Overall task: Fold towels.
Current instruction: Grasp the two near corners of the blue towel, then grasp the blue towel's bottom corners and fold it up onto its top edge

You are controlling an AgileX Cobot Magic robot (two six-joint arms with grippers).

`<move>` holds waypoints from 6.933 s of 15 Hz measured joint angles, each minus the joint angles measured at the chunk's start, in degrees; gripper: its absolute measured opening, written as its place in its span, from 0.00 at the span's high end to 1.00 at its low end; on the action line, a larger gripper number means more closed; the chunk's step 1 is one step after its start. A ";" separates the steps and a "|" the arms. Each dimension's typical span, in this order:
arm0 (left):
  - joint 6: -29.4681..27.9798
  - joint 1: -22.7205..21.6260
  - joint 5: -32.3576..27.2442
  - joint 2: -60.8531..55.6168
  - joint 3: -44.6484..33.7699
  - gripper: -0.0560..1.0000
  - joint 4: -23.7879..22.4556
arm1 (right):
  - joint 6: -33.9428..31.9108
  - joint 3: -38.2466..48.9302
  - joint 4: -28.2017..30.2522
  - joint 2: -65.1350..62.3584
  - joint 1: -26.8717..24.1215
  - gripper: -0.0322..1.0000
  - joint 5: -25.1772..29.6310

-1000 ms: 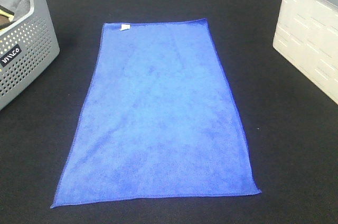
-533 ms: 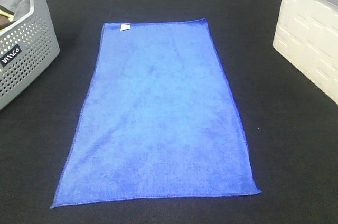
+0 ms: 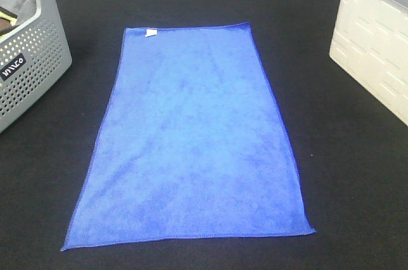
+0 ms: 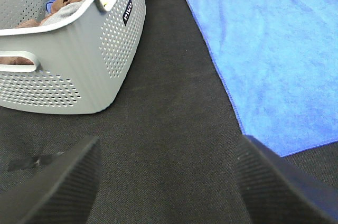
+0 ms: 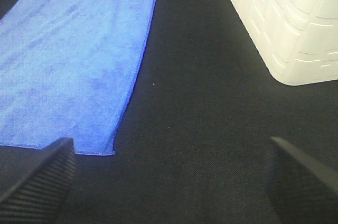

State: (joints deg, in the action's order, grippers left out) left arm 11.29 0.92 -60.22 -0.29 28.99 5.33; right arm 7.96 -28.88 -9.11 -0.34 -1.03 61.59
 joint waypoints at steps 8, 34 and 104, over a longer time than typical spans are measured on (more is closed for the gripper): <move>-1.03 0.00 2.86 0.40 0.46 0.30 1.66 | -0.69 0.00 -1.09 0.00 0.00 0.10 0.00; 34.32 4.01 31.63 94.14 1.15 0.30 56.09 | 29.68 -1.26 -37.41 85.54 0.00 0.24 -24.64; 12.20 7.85 39.25 139.80 83.08 0.56 31.57 | 9.28 -106.91 -27.79 151.60 8.02 0.64 -9.97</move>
State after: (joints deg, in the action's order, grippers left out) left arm 23.49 8.77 -20.97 139.52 112.07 36.90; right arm 17.25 -135.79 -36.90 151.26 6.99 51.62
